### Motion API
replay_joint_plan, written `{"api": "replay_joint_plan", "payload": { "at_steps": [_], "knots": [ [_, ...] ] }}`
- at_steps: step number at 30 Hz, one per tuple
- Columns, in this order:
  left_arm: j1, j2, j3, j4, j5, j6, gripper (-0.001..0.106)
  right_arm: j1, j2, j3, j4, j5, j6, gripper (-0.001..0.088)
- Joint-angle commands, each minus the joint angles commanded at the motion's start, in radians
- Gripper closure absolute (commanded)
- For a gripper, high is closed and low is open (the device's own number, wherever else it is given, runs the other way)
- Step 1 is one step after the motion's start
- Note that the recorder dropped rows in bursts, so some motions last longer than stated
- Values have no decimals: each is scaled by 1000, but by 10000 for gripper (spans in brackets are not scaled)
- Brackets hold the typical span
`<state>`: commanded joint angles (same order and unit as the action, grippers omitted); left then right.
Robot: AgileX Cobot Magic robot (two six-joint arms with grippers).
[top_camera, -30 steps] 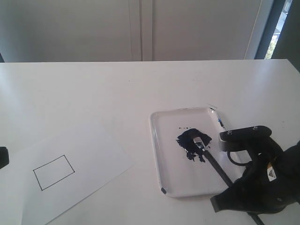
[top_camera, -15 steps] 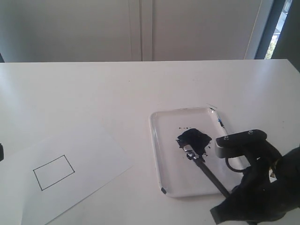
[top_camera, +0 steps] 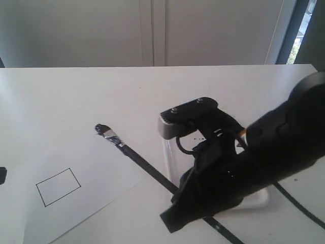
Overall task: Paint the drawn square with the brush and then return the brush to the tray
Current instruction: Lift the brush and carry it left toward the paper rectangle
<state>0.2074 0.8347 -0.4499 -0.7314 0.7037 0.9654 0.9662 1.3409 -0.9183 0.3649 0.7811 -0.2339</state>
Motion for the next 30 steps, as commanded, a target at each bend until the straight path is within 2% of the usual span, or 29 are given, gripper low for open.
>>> {"api": "replay_joint_plan", "payload": {
  "at_steps": [5,9,13,22,30],
  "knots": [
    [-4,76,0,48,0,-1,686,49,86,-63,-9,2,-18,868],
    [-49,107,0,136,-22,-30,686,60,154,-88,-31,7,-18,868],
    [-94,126,0,243,-99,-106,686,63,213,-101,-31,7,-31,868],
    [-161,265,0,284,-250,-83,686,63,258,-106,-26,-27,-36,868],
    [-180,406,0,292,-365,-16,686,63,263,-109,-18,-27,-55,868]
  ]
}}
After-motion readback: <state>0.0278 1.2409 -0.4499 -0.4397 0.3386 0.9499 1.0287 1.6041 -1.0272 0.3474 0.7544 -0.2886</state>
